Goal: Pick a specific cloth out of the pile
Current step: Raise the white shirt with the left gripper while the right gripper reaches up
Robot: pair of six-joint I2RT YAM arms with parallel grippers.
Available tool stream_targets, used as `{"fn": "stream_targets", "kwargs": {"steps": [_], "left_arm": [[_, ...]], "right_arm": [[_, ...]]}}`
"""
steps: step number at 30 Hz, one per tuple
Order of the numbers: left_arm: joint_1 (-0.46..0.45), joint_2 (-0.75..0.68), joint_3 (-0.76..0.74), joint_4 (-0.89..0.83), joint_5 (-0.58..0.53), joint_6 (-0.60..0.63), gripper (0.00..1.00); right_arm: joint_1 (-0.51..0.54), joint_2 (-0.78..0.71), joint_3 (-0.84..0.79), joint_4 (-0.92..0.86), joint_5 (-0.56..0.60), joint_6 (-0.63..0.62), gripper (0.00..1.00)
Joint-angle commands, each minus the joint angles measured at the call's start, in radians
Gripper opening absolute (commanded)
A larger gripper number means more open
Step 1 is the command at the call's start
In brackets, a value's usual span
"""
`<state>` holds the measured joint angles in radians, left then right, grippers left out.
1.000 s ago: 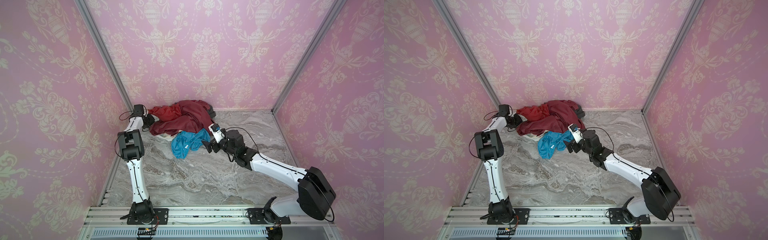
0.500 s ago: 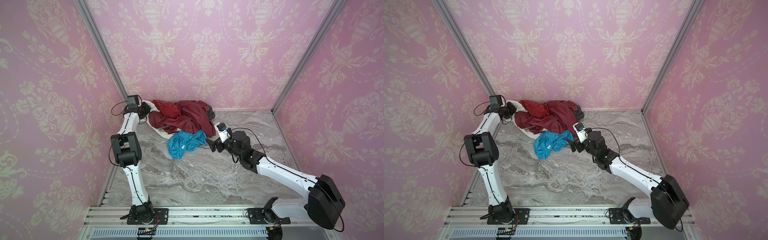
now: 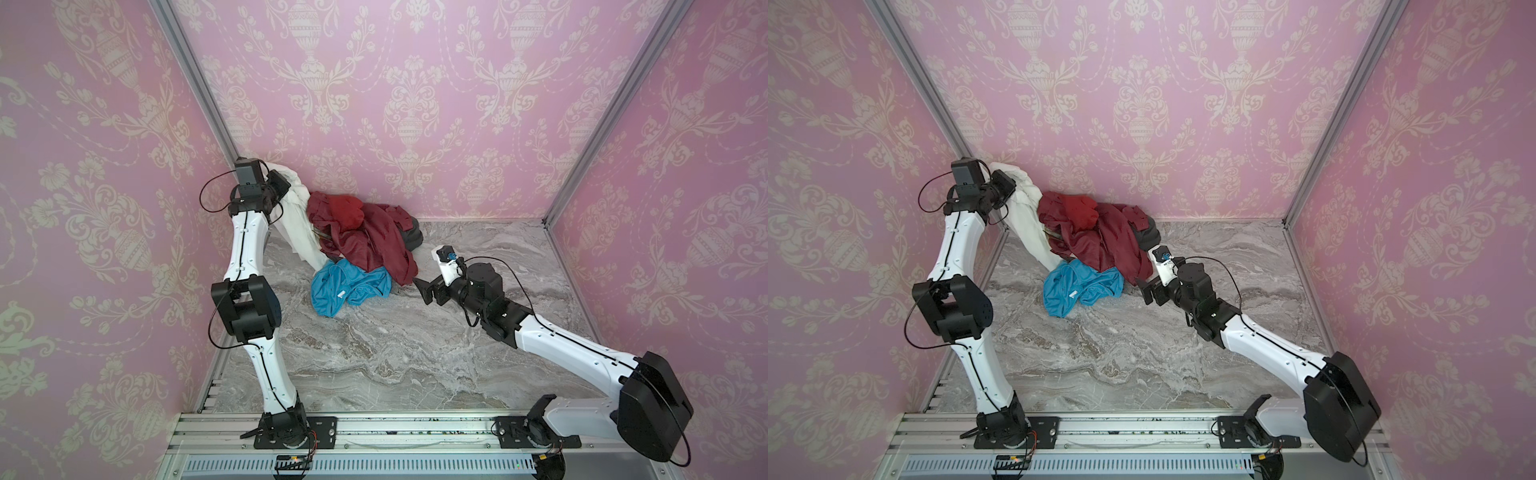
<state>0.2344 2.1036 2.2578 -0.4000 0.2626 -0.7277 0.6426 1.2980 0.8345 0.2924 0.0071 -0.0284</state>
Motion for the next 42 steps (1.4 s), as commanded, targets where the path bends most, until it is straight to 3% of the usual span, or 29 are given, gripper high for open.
{"fn": "stream_targets", "kwargs": {"steps": [1,5,9,19,29,38,42], "left_arm": [[0.008,-0.026,0.197,0.006,-0.055,-0.006,0.00],[-0.004,0.047,0.450,-0.099,-0.081,-0.008,0.00],[-0.015,0.074,0.573,-0.117,-0.083,-0.028,0.00],[-0.096,-0.046,0.553,-0.078,-0.024,0.014,0.00],[-0.233,-0.175,0.522,-0.097,-0.013,0.103,0.00],[-0.428,-0.303,0.422,-0.126,-0.022,0.184,0.00],[-0.524,-0.381,0.286,-0.097,-0.031,0.216,0.00]], "right_arm": [[-0.003,-0.013,0.027,0.005,-0.037,0.016,1.00],[0.000,0.026,0.070,0.015,-0.078,0.009,1.00],[0.009,0.078,0.134,0.027,-0.115,-0.003,1.00],[0.029,0.183,0.274,0.090,-0.179,-0.029,1.00],[0.055,0.309,0.330,0.403,-0.206,0.083,1.00],[0.101,0.449,0.427,0.646,-0.179,0.145,1.00],[0.127,0.526,0.489,0.703,-0.159,0.156,1.00]]}}
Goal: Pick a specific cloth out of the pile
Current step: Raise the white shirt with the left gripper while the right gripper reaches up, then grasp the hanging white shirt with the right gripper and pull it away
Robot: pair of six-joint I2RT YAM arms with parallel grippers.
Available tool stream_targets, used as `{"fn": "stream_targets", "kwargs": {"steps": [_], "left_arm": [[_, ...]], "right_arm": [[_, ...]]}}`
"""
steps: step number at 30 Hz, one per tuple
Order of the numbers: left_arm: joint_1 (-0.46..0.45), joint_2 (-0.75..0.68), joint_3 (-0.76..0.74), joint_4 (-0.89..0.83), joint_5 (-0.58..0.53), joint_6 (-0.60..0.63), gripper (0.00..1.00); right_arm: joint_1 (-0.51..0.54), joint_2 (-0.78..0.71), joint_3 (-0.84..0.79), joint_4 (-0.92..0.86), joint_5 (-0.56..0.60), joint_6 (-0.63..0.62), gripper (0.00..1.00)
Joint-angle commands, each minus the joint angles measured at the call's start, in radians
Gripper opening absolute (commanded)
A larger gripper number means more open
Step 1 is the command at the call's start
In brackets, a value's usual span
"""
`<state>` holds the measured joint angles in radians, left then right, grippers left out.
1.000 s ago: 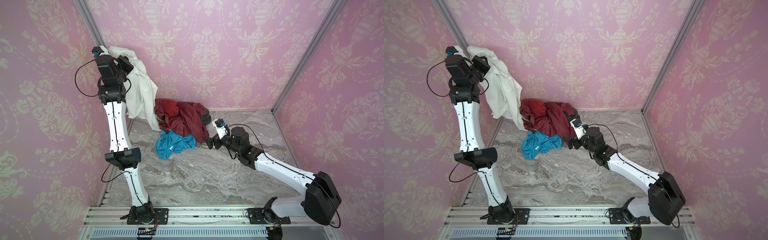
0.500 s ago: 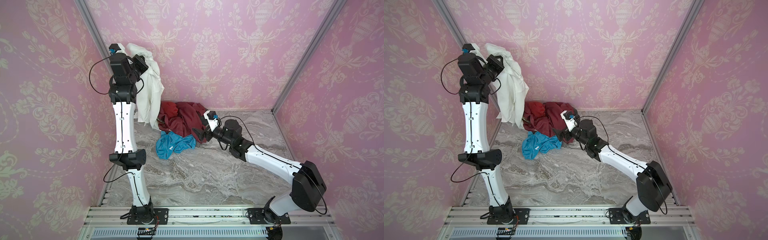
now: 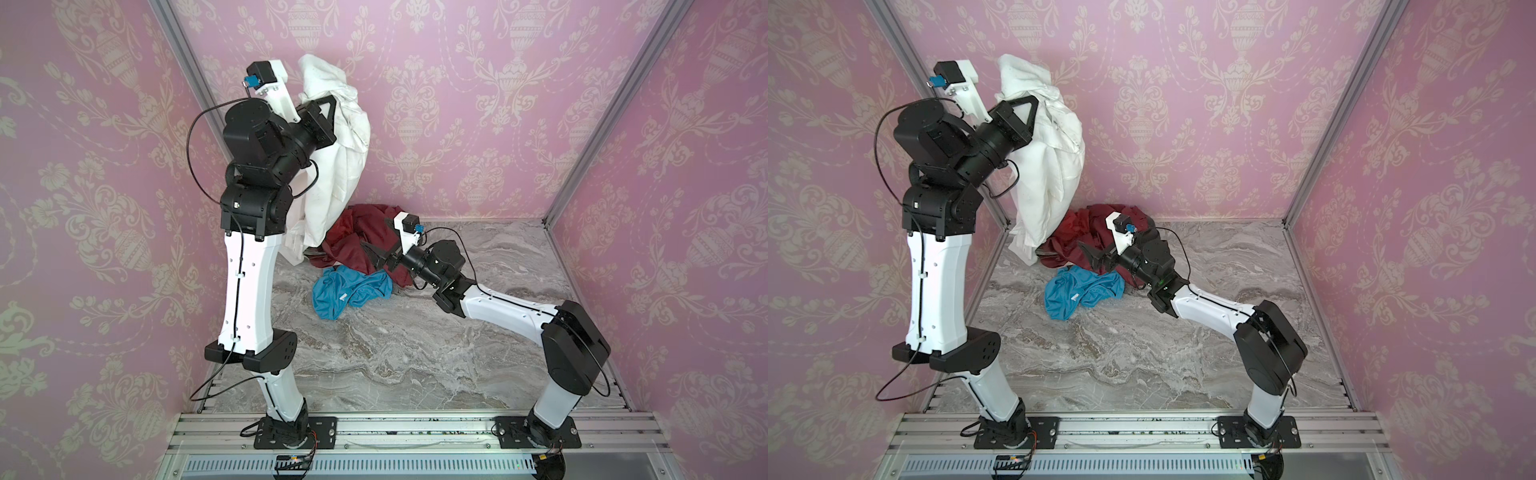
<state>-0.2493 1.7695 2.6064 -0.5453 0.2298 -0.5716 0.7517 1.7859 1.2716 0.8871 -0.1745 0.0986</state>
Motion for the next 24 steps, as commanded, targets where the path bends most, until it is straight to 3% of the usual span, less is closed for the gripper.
{"fn": "stream_targets", "kwargs": {"steps": [1,10,17,19,23,24], "left_arm": [[-0.059,-0.072,-0.111,0.063,-0.006,0.059,0.00],[-0.144,-0.199,-0.426,0.180,-0.004,0.031,0.00],[-0.144,-0.316,-0.621,0.222,-0.009,0.022,0.00],[-0.143,-0.355,-0.674,0.225,-0.018,0.024,0.00],[-0.133,-0.428,-0.817,0.251,-0.056,0.021,0.00],[-0.120,-0.438,-0.852,0.270,-0.043,0.005,0.00]], "right_arm": [[0.024,0.059,0.065,0.130,0.028,0.029,1.00],[0.028,0.214,0.151,0.244,0.133,0.067,1.00],[0.006,0.257,0.215,0.165,0.285,0.064,0.99],[-0.005,0.263,0.226,0.159,0.321,0.070,0.86],[-0.041,0.229,0.247,0.062,0.296,0.122,0.26],[-0.048,0.216,0.249,0.031,0.283,0.142,0.00]]}}
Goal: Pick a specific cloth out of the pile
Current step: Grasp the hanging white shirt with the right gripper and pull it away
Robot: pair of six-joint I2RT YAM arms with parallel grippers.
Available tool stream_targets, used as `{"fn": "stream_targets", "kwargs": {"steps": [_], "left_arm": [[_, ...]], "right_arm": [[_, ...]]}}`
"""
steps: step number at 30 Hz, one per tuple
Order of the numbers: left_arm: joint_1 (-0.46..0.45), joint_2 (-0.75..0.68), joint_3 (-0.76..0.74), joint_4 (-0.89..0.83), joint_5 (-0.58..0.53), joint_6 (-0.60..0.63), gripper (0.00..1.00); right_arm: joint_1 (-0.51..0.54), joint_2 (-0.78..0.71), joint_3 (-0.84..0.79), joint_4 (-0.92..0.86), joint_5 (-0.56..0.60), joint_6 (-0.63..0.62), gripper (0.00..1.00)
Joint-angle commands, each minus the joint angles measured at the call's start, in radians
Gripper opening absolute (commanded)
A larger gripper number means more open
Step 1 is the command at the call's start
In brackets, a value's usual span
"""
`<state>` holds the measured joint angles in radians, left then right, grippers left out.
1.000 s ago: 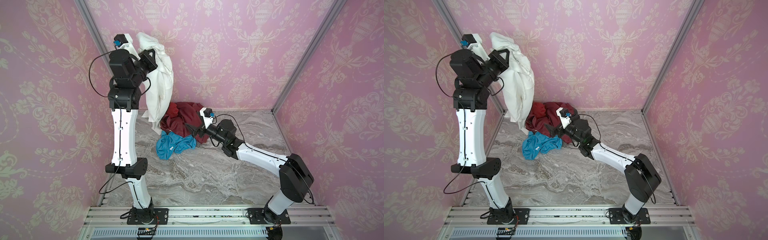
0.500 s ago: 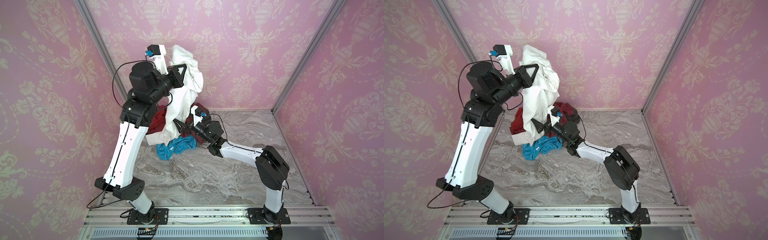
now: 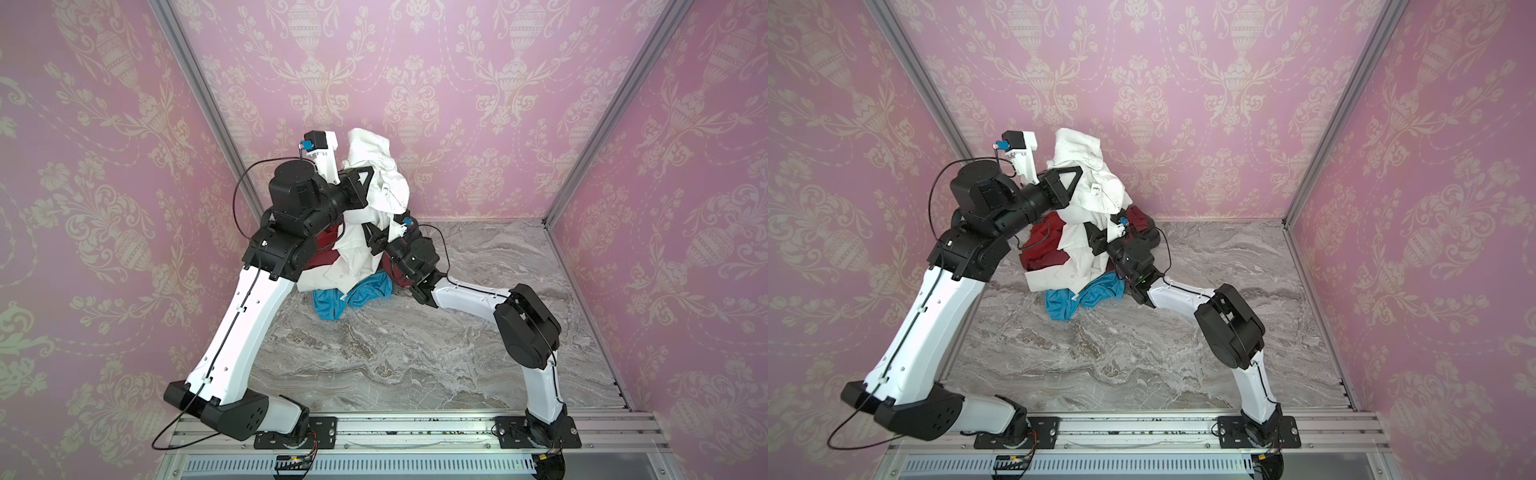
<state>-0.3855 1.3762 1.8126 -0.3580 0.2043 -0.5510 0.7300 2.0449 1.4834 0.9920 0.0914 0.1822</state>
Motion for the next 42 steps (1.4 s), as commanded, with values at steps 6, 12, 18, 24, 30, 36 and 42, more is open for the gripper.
{"fn": "stream_targets", "kwargs": {"steps": [6,12,18,24,30,36,42], "left_arm": [[0.047,-0.065,-0.176,0.108,-0.024,0.001,0.00],[0.047,-0.053,-0.238,0.164,-0.002,0.029,0.00],[0.040,-0.041,-0.312,0.248,0.050,0.023,0.02],[-0.030,0.008,-0.402,0.335,0.099,0.024,0.26],[-0.205,0.149,-0.393,0.343,0.132,0.100,0.59],[-0.340,0.293,-0.314,0.367,0.200,0.121,0.72],[-0.478,0.442,-0.136,0.375,0.244,0.122,0.69]], "right_arm": [[-0.044,-0.194,0.070,-0.430,-0.031,0.094,0.00],[-0.084,-0.336,0.169,-0.812,-0.084,0.109,0.00],[-0.134,-0.462,0.209,-0.971,-0.076,0.100,0.00],[-0.201,-0.597,0.178,-1.090,-0.022,0.075,0.00],[-0.263,-0.775,0.070,-1.166,0.072,0.049,0.00],[-0.354,-0.936,0.031,-1.251,0.163,0.022,0.00],[-0.392,-1.053,0.040,-1.354,0.253,-0.022,0.00]]}}
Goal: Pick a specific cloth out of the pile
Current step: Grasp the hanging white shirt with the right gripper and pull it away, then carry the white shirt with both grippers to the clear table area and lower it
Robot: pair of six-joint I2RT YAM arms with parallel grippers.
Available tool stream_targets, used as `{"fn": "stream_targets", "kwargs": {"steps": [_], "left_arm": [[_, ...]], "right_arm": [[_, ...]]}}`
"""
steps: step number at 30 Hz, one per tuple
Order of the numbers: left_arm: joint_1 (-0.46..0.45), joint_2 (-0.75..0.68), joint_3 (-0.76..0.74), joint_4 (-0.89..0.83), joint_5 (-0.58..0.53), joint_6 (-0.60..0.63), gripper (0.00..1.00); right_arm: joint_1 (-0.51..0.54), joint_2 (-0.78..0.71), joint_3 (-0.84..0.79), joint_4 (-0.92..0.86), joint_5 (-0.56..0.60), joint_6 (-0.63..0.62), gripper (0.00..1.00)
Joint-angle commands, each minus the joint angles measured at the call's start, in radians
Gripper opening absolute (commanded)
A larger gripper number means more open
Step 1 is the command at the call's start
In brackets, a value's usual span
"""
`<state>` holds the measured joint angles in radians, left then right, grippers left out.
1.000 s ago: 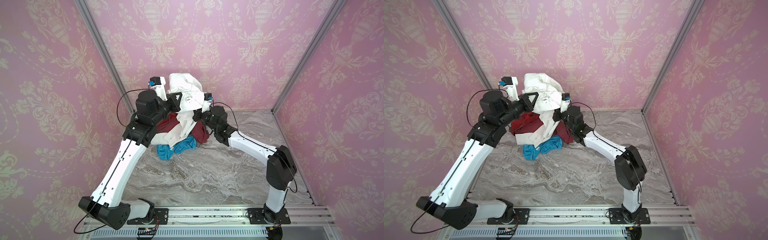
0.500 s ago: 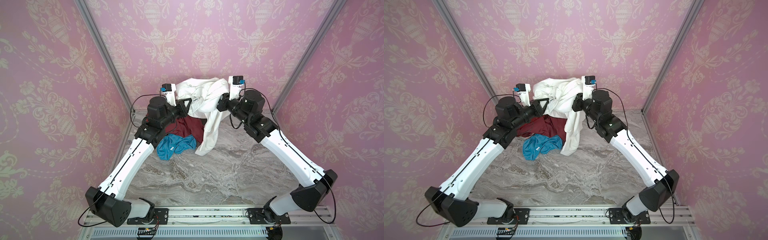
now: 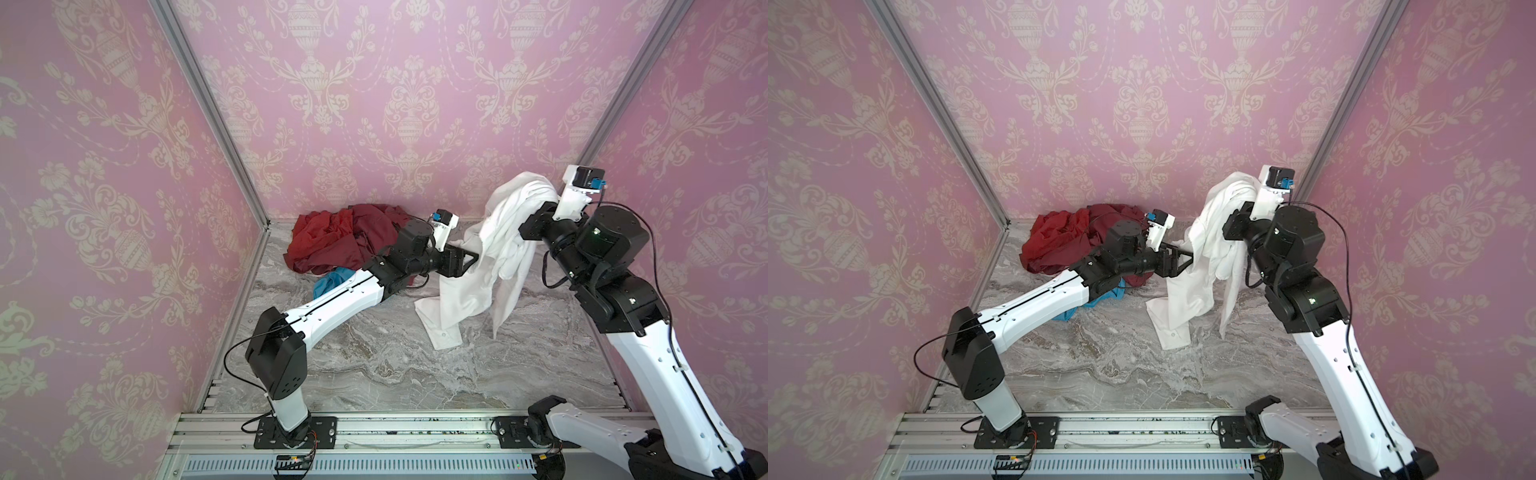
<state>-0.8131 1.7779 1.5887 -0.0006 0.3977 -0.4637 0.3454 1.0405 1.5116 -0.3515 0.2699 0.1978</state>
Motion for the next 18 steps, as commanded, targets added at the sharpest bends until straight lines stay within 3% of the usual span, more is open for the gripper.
{"fn": "stream_targets", "kwargs": {"steps": [1,8,14,18], "left_arm": [[-0.068,0.064,0.117,0.017,0.058,0.033,0.69],[-0.157,0.244,0.427,-0.068,0.080,0.039,0.66],[-0.140,0.327,0.544,-0.084,0.068,0.032,0.65],[-0.125,0.445,0.710,-0.112,0.104,-0.008,0.64]], "right_arm": [[-0.010,-0.064,0.012,-0.024,0.089,-0.043,0.00],[-0.013,-0.153,0.022,-0.095,0.164,-0.067,0.00],[-0.014,-0.157,-0.002,-0.092,0.214,-0.091,0.00],[-0.021,-0.132,-0.034,-0.058,0.249,-0.104,0.00]]}}
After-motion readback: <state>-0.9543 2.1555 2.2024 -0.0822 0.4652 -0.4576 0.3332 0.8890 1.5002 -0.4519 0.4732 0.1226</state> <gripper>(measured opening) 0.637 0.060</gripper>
